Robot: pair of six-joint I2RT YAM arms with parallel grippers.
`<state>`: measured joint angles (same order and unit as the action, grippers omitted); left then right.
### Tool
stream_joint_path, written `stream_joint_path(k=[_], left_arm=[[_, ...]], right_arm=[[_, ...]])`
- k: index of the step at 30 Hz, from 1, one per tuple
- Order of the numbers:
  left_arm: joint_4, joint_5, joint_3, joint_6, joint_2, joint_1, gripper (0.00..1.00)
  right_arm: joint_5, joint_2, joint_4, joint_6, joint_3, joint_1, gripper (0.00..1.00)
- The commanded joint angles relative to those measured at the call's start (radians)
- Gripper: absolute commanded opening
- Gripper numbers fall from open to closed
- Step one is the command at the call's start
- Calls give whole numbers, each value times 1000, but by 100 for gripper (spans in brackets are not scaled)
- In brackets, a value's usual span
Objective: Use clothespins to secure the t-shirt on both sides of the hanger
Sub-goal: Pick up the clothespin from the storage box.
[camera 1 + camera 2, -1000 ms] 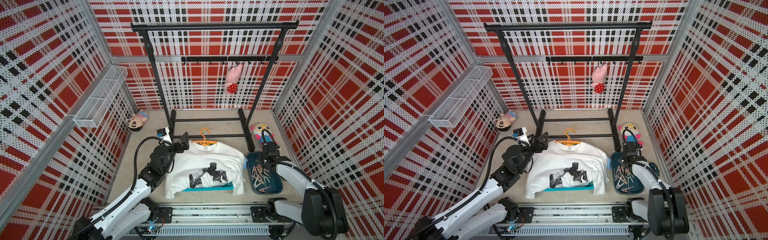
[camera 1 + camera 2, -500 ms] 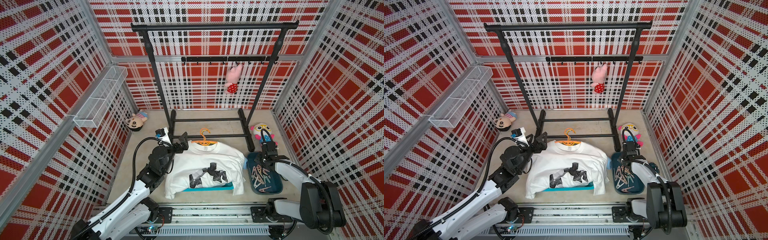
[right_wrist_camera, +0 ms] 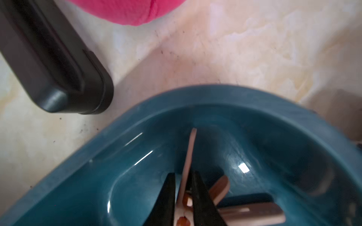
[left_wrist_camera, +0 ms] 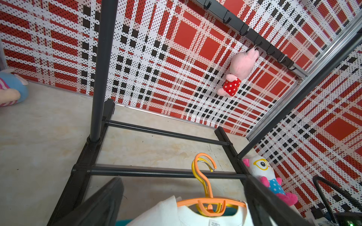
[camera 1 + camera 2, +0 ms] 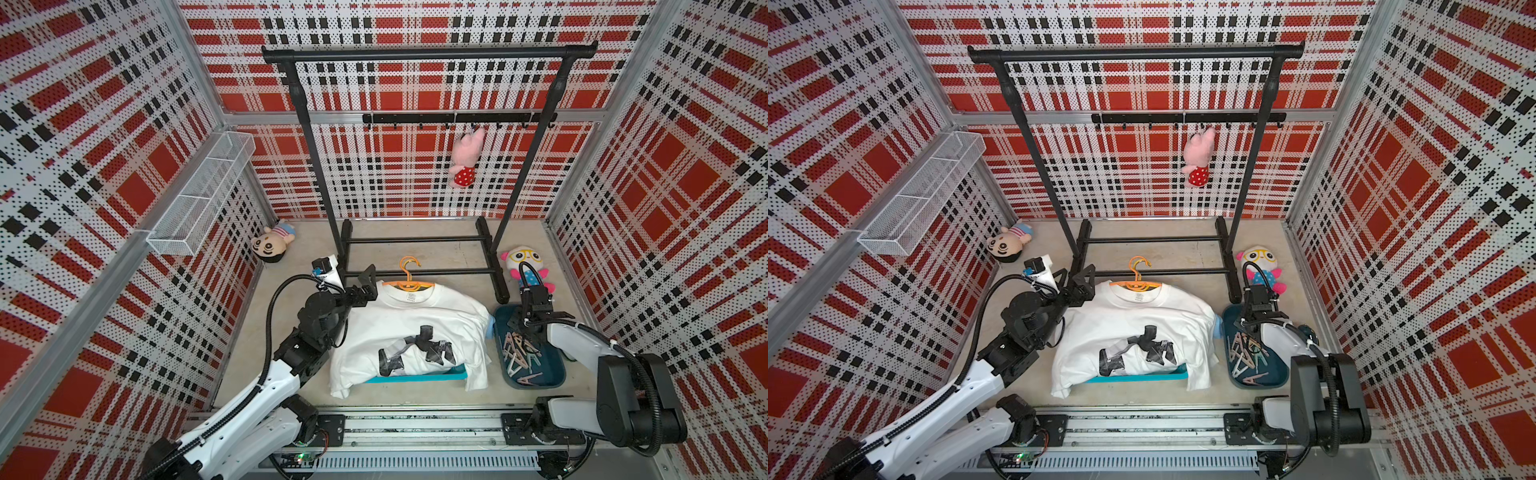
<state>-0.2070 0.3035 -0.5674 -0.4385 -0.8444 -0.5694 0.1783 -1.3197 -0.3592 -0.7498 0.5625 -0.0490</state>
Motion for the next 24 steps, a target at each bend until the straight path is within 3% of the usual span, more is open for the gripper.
stream_joint_path(k=[1, 11, 24], left_arm=[[7, 6, -15, 14, 3, -8, 99], [13, 12, -15, 6, 20, -16, 99], [18, 13, -20, 20, 35, -33, 98]], right_arm=[[22, -13, 13, -17, -12, 10, 19], [52, -40, 28, -17, 2, 12, 23], [57, -65, 65, -31, -12, 26, 17]])
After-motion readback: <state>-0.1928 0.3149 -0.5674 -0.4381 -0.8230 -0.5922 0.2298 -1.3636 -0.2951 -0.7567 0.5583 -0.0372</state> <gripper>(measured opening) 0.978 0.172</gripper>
